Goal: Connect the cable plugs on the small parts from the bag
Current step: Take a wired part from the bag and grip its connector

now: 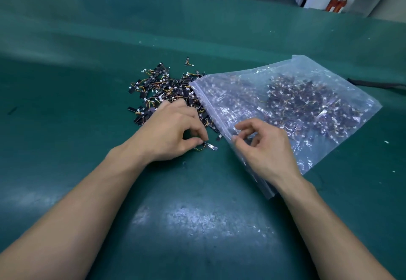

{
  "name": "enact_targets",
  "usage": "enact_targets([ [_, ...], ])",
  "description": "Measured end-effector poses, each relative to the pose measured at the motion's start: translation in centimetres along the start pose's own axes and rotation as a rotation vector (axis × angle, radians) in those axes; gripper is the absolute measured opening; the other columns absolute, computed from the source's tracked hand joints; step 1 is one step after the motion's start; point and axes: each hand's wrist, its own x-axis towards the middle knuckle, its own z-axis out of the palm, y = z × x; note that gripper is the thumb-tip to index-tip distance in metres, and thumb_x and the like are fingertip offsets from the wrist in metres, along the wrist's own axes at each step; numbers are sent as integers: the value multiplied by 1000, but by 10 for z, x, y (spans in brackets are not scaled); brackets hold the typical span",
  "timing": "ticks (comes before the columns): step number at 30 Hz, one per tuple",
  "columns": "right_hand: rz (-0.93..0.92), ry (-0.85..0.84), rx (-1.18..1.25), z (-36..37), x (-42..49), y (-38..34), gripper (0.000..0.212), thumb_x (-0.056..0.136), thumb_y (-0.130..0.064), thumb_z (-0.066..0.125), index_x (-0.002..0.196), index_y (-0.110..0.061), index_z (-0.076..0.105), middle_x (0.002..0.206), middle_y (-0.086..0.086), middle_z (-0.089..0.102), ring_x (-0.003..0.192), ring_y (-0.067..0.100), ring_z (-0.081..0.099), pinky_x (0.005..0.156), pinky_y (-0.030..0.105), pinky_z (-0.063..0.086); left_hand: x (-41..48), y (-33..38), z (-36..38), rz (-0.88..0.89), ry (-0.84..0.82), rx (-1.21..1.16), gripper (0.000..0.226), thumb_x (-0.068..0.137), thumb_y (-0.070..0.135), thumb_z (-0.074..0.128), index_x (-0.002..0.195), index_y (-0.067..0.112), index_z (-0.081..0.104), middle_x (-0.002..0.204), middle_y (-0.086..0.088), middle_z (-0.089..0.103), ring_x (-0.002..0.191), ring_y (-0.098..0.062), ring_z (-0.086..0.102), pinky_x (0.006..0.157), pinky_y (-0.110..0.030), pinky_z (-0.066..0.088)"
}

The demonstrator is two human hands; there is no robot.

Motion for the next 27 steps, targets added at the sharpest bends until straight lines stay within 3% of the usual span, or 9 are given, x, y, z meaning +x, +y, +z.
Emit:
enact_targets([
  [6, -25, 2, 3, 0, 0, -1, 11, 85, -27, 75, 96, -30, 72, 81, -28, 67, 58, -4, 58, 58, 8, 39, 1, 0, 5, -11, -65, 46, 16, 85, 46, 76, 100, 43, 77, 88, 19, 56, 93, -8, 41, 80, -32, 24],
  [13, -180, -32, 41, -2, -2, -6, 11, 84, -32, 76, 94, -27, 75, 80, -17, 68, 60, -2, 57, 59, 8, 37, 1, 8, 9, 38, 2, 4, 3, 92, 37, 71, 90, 35, 70, 91, 16, 54, 90, -10, 39, 77, -29, 22],
  [17, -294, -79, 25, -1, -4, -10, 17, 86, -45, 67, 86, -29, 75, 73, -28, 58, 65, -3, 56, 61, 8, 35, 1, 14, 9, 57, 67, -53, 7, 92, 37, 64, 89, 33, 68, 89, 18, 52, 87, -8, 35, 77, -26, 22],
  [22, -303, -73, 72, 0, -3, -6, 12, 88, -31, 71, 78, -26, 75, 66, -27, 58, 61, 2, 55, 59, 9, 33, 1, 19, 12, 54, 63, -136, 10, 92, 37, 64, 92, 29, 69, 92, 14, 55, 89, -11, 39, 86, -35, 38],
  [27, -270, 22, 177, 0, -3, -8, 12, 83, -21, 72, 71, -21, 74, 63, -24, 59, 53, 4, 50, 57, 10, 34, 1, 21, 14, 75, 106, -208, 15, 90, 36, 67, 95, 23, 71, 93, 10, 64, 88, -17, 49, 84, -34, 43],
])
